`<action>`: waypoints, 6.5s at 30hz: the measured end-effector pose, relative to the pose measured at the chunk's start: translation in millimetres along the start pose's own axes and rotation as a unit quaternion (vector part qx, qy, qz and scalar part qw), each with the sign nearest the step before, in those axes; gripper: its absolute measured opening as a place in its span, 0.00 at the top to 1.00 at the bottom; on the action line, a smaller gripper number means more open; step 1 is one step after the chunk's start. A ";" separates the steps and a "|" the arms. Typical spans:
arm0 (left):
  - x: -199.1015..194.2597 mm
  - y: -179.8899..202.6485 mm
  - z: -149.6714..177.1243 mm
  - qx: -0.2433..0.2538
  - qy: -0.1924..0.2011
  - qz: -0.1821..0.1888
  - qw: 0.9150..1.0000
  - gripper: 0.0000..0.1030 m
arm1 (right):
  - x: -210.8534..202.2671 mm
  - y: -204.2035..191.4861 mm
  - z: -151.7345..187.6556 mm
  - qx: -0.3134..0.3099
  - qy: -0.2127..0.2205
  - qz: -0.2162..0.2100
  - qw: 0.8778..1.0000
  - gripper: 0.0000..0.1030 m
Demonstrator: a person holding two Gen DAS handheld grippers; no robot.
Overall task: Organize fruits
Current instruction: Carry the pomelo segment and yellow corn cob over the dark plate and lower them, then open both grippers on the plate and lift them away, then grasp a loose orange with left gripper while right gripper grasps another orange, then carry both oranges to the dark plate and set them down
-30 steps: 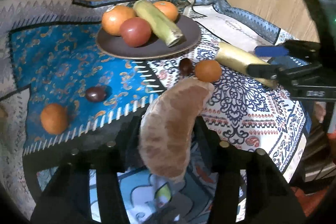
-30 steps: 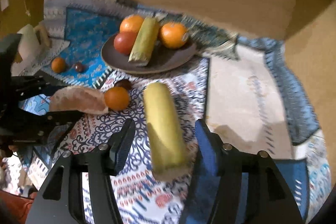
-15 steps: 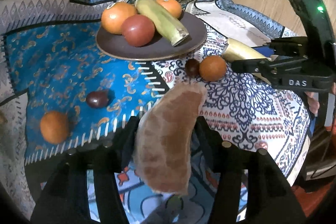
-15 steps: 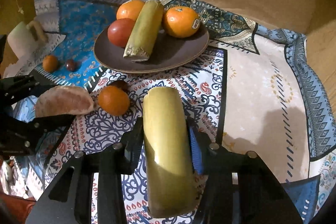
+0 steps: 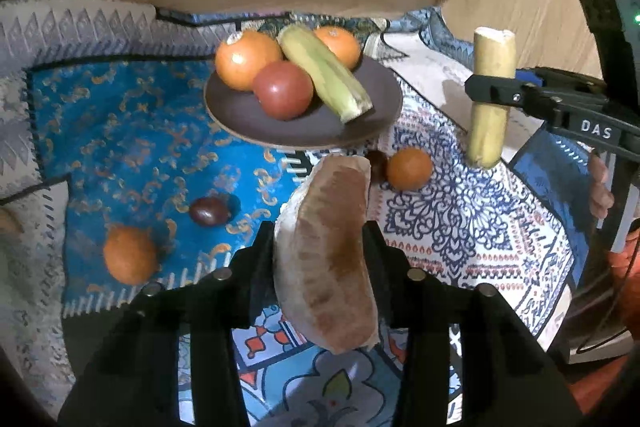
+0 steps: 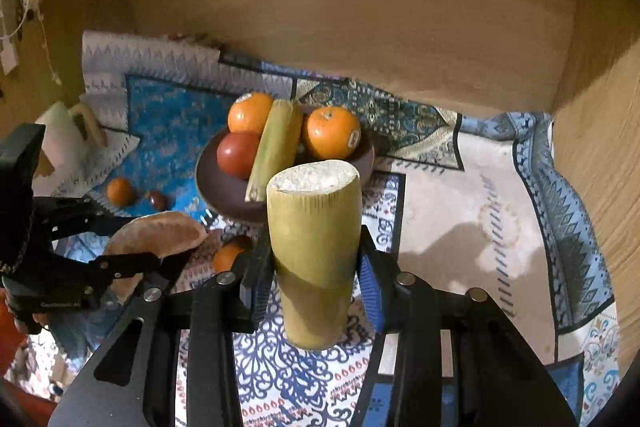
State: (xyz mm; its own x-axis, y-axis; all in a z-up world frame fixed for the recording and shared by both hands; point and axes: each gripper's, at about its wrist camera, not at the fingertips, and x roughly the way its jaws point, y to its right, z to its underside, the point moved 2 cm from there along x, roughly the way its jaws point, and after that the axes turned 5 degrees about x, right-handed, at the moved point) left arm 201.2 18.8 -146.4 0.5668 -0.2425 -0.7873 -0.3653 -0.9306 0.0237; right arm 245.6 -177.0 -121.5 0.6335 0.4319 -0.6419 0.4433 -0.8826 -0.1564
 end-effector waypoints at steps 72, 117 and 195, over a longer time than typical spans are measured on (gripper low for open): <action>1.8 -71.0 -110.2 -0.048 0.105 -0.097 0.989 0.35 | 64.7 -2.1 -69.9 -0.028 -0.012 -0.033 0.999 0.58; 1.7 -108.2 44.0 -0.107 0.016 -0.102 0.989 0.54 | 52.1 -42.6 36.1 0.008 -0.099 -0.026 0.995 0.69; 42.9 -61.7 -52.6 -0.042 0.038 -0.065 0.996 0.38 | 76.3 18.2 -48.8 0.006 -0.065 0.006 0.998 0.69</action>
State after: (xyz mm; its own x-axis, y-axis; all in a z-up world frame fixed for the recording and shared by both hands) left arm 286.9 51.4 -149.2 0.6609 -0.1350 -0.7382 -0.2238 -0.9744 -0.0221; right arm 333.0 -151.1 -136.7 0.5509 0.3940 -0.7357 0.4279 -0.8902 -0.1563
